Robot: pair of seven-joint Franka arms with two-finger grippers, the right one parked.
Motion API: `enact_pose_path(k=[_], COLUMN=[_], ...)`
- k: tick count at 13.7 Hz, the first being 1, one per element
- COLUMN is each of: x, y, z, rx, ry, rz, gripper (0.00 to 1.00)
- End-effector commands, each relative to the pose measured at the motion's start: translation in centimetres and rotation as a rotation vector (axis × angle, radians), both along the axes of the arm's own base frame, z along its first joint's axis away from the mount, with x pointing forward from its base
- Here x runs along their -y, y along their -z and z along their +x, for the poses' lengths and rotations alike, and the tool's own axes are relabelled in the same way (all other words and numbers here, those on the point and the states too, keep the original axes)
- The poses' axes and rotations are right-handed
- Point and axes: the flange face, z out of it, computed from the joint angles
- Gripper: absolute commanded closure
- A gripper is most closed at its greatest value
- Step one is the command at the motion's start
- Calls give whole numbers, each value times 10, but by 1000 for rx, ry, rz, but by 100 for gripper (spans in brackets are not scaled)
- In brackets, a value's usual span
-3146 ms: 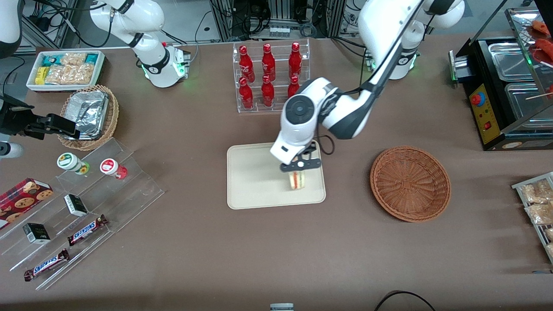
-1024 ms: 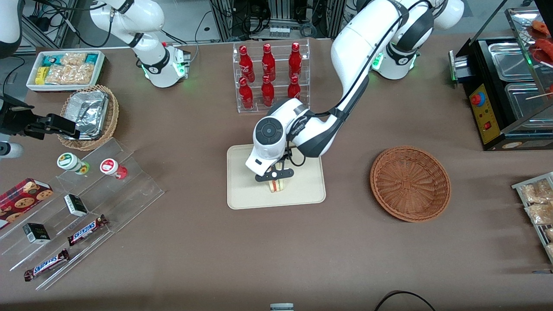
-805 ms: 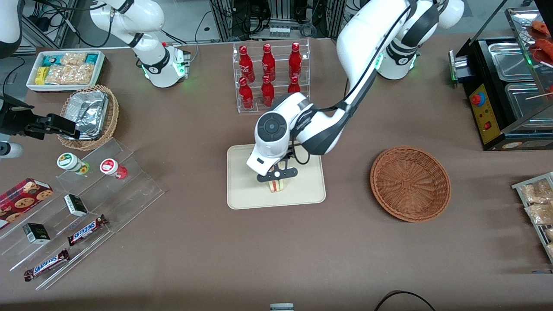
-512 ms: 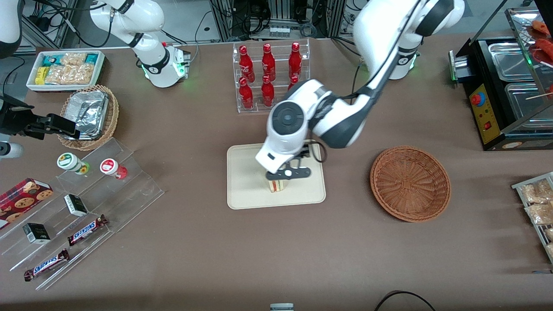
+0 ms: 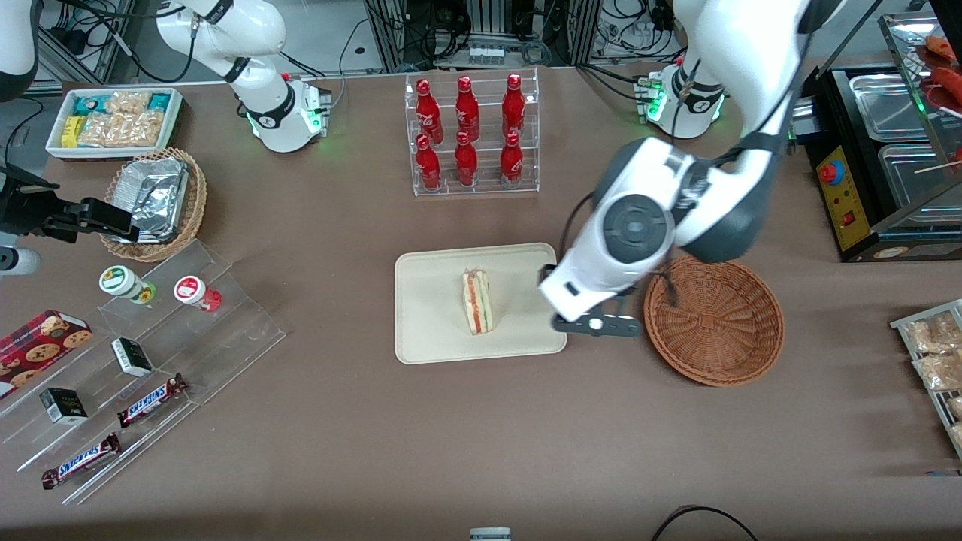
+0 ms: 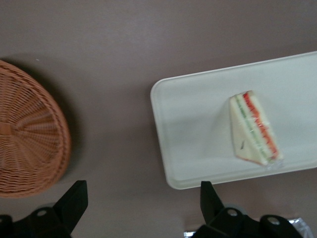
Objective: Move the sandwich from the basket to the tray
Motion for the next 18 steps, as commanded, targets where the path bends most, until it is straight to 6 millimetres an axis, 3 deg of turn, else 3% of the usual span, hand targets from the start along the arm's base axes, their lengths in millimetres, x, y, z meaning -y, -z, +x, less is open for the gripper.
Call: enact_pose_path(k=[1,3,6,14,18], x=[-60,-105,-150,-219,-266], y=[-19,-31,-56,-135,-169], z=[-14,-15,-30,-63,-75], rx=[-22,-16,-11,37,39], ry=[53,54,44,-44,-51], rz=[-16,-19,-10,40,47], gripper=[0,0,0,0,0])
